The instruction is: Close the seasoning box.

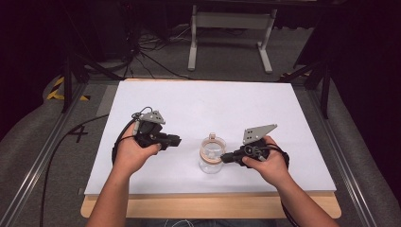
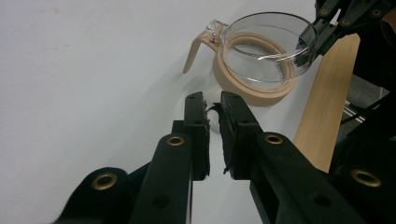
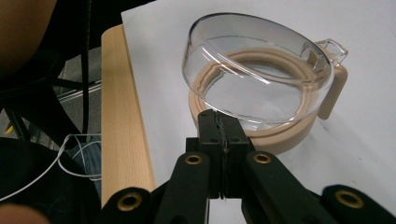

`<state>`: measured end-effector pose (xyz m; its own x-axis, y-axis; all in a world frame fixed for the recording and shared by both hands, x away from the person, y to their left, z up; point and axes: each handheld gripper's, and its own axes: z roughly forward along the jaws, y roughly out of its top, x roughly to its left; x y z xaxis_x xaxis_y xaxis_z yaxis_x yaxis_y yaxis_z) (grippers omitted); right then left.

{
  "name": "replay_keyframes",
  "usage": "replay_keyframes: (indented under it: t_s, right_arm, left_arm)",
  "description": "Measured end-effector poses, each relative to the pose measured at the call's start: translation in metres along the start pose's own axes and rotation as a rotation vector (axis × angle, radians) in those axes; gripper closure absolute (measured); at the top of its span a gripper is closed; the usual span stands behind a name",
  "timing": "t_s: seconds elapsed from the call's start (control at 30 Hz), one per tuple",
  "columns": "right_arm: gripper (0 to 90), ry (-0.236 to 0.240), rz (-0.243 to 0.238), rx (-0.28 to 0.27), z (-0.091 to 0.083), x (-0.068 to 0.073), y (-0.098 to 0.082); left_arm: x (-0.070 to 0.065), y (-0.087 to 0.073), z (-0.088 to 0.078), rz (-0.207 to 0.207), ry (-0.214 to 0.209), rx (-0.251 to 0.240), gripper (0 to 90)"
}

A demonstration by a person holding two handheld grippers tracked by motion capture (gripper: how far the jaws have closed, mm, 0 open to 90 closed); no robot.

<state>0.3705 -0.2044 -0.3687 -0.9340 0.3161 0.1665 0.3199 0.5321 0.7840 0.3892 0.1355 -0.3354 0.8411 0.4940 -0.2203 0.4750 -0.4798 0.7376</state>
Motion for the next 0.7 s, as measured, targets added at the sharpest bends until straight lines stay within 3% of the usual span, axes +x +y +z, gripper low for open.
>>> replay_keyframes:
  t_s: [0.2, 0.33, 0.5, 0.7]
  right_arm:
    - [90.0, 0.009, 0.003, 0.061, 0.000, 0.002, -0.002]
    - [90.0, 0.008, 0.007, 0.072, -0.005, 0.001, -0.003]
    - [89.4, -0.035, 0.021, -0.001, -0.020, -0.004, 0.000]
    - [69.7, -0.163, 0.059, -0.115, -0.044, -0.020, 0.002]
  left_arm:
    - [0.001, -0.002, 0.000, -0.001, 0.002, 0.004, 81.1]
    - [0.003, -0.003, -0.001, -0.011, 0.009, -0.003, 80.3]
    - [0.005, -0.007, -0.001, -0.031, 0.040, -0.023, 75.8]
    - [0.010, -0.016, -0.008, -0.069, 0.084, -0.033, 75.0]
